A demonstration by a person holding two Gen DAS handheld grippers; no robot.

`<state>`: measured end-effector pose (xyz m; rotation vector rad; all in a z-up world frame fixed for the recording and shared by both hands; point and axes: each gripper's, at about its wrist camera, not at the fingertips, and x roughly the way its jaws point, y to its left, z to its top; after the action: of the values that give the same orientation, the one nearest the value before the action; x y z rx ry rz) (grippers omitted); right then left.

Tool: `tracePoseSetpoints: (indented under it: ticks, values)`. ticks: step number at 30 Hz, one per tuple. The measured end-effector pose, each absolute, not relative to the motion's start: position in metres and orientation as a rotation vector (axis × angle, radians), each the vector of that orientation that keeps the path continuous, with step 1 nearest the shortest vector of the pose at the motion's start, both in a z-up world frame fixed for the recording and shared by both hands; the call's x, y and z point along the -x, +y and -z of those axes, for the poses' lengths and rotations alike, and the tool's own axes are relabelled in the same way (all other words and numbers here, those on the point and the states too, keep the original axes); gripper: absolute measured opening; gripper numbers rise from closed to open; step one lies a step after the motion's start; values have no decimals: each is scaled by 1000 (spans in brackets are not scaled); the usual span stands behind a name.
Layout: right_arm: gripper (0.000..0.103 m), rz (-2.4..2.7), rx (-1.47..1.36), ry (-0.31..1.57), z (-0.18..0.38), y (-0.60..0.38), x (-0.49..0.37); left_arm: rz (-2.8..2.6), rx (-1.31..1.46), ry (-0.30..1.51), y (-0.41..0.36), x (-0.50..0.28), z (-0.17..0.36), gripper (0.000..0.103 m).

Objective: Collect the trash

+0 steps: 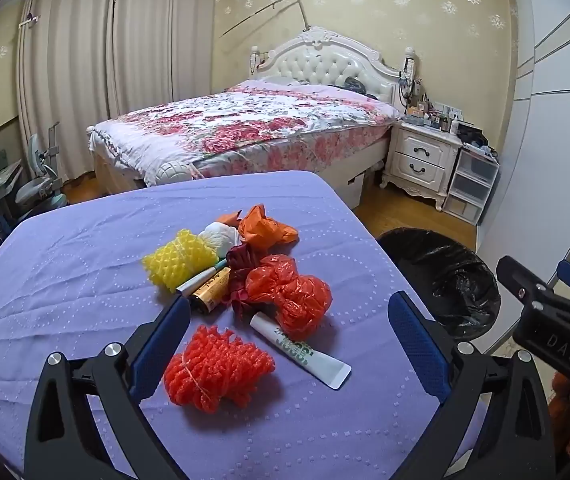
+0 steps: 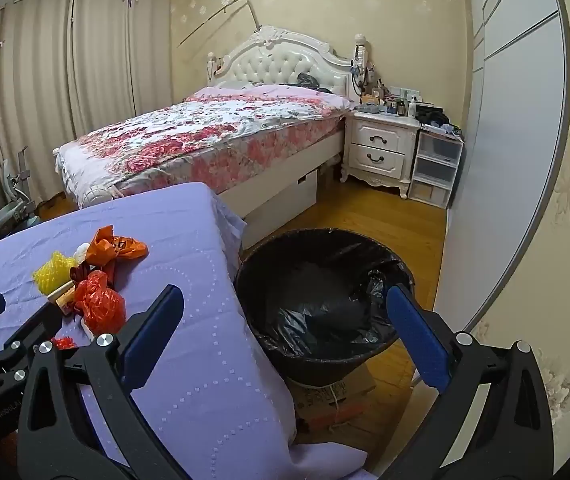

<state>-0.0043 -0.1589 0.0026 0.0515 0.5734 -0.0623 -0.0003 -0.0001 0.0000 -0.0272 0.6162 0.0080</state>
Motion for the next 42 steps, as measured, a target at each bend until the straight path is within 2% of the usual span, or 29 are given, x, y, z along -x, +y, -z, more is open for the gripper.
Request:
tracePoseSetpoints:
  ticks: [42]
  values:
    - [99, 72, -31, 597, 12, -162, 7, -26, 34, 649, 7, -4, 14, 96]
